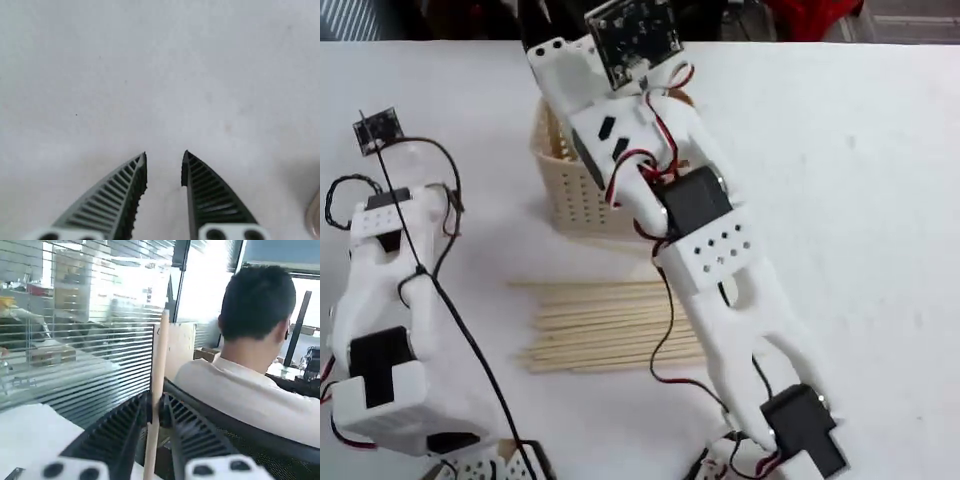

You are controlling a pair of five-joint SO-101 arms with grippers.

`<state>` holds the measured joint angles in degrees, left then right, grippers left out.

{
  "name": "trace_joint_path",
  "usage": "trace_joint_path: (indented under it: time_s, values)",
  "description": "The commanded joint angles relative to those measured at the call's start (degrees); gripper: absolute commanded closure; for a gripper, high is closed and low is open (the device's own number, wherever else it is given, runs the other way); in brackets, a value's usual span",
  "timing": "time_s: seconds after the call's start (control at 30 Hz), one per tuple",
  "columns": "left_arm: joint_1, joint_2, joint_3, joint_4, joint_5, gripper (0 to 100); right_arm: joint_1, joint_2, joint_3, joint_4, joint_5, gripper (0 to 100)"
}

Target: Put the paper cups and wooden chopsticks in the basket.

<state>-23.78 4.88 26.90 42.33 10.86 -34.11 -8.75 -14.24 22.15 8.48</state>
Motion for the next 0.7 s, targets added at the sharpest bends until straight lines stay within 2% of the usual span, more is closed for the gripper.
trace_joint_path:
  time_s: [0.0,0.27,0.4,0.67]
  values:
    - [0.40,-0.22,-0.18,-0.97,-0.70,87,-0.66,2.24,-5.89,2.86,-0.18,98.2]
    - [0.13,-0.22,-0.18,-0.88,-0.70,87,-0.13,9.71,0.00,3.82,-0.09,98.1]
    - [0.22,-0.22,-0.18,-0.97,-0.70,87,0.04,8.04,1.41,9.71,0.00,96.5]
    - [0.13,-0.22,-0.18,-0.97,-0.79,87,-0.31,-1.01,1.41,25.01,0.00,69.4]
